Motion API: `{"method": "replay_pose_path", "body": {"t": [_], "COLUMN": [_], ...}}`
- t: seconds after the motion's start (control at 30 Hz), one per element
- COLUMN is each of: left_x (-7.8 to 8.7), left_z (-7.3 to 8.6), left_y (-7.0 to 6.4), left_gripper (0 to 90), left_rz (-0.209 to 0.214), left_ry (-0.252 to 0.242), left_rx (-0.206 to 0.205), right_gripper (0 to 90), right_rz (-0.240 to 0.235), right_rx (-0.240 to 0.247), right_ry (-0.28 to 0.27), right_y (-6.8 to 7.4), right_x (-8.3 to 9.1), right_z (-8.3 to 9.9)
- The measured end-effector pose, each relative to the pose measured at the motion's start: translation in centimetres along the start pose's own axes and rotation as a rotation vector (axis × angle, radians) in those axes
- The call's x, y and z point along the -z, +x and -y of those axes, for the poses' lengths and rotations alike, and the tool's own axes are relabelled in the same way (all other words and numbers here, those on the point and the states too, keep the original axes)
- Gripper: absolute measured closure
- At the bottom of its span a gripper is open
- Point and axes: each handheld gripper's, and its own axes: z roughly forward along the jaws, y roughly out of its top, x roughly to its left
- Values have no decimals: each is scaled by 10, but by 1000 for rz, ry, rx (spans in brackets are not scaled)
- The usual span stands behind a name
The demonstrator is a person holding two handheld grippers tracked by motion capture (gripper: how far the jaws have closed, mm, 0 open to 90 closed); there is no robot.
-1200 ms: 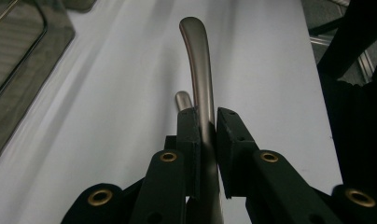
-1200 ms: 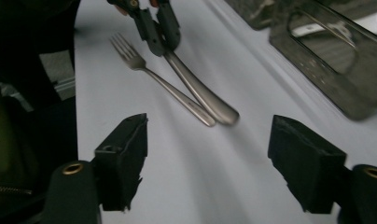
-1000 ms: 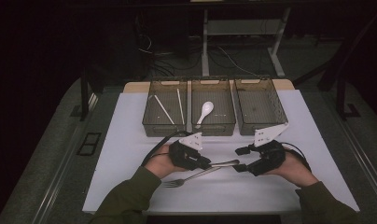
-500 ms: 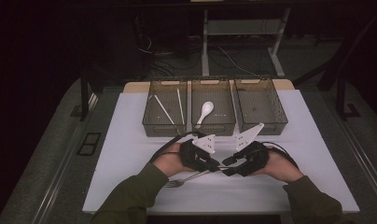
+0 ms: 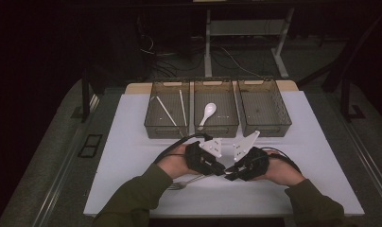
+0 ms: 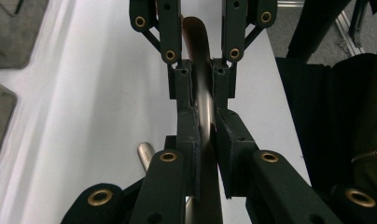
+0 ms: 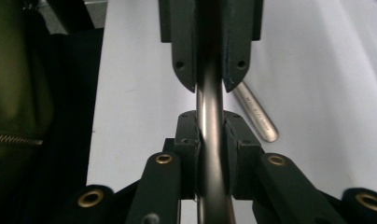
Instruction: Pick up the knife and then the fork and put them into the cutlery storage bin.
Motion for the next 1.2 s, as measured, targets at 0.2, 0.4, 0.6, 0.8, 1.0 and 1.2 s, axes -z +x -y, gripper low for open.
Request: {"method": "replay_pose_path", "body": {"t": [0.2, 0.4, 0.6, 0.8, 1.0, 1.2], "left_x": [-1, 0, 17, 38, 54, 65], "left_z": [1, 2, 6, 20, 44, 64], "left_y": [-1, 2, 0, -3, -8, -19], "left_gripper": [790, 742, 556, 464, 375, 300], "left_rz": [6, -24, -84, -132, -200, -261], "left_ry": [5, -12, -87, -198, -286, -333], "left_rx": [-11, -28, 27, 113, 239, 280], "right_gripper": [778, 779, 779, 779, 779, 779], "right_rz": [-8, 1, 18, 55, 87, 126], "right_rx": [6, -19, -32, -67, -107, -147], "right_ry": [7, -7, 6, -13, -37, -67], "right_y": [-1, -2, -9, -14, -18, -21], "right_x": [-3, 0, -1, 9, 22, 36], "right_z": [0, 3, 12, 19, 27, 34]}}
